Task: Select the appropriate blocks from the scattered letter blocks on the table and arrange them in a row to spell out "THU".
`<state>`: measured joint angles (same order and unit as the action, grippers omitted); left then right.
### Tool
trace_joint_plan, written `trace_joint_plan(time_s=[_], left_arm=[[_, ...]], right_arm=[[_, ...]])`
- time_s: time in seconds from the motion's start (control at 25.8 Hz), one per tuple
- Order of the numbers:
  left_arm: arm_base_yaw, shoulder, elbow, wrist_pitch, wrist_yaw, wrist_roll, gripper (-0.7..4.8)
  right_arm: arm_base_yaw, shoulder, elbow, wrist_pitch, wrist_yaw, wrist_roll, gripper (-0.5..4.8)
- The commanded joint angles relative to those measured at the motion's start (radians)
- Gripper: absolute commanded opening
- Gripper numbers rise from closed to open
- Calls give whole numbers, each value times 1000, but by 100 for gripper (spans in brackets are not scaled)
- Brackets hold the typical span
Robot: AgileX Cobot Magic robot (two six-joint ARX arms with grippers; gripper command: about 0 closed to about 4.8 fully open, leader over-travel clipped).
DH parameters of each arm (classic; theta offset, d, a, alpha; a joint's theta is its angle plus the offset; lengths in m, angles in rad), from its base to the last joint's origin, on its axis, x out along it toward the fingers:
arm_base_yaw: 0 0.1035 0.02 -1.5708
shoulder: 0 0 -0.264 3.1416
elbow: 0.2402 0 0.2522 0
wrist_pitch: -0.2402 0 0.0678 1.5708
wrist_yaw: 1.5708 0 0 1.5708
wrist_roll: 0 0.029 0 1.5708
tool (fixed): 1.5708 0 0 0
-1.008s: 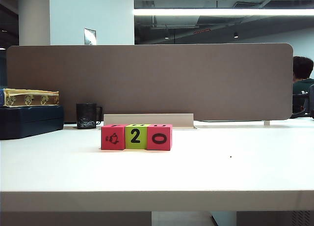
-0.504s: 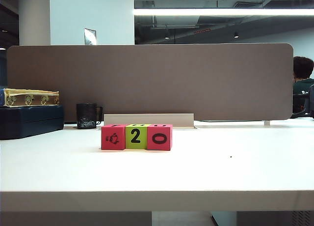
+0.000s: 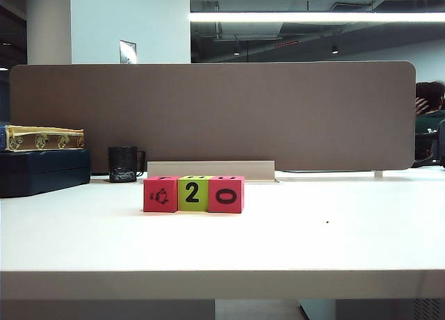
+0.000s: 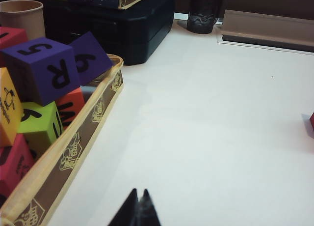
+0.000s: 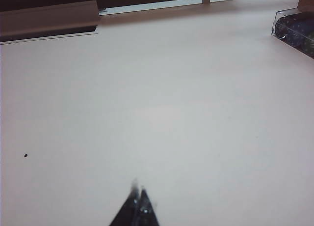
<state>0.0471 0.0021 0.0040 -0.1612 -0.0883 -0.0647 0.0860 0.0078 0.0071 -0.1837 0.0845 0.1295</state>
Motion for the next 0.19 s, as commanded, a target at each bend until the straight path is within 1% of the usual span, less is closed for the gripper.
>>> trace_joint_plan(time_s=[0.04, 0.19], left_arm=[[-1, 0, 2, -10, 3, 2, -5], [-1, 0, 2, -10, 3, 2, -5]], right_arm=[[2, -10, -6, 8, -1, -2, -8], [2, -10, -6, 8, -1, -2, -8]])
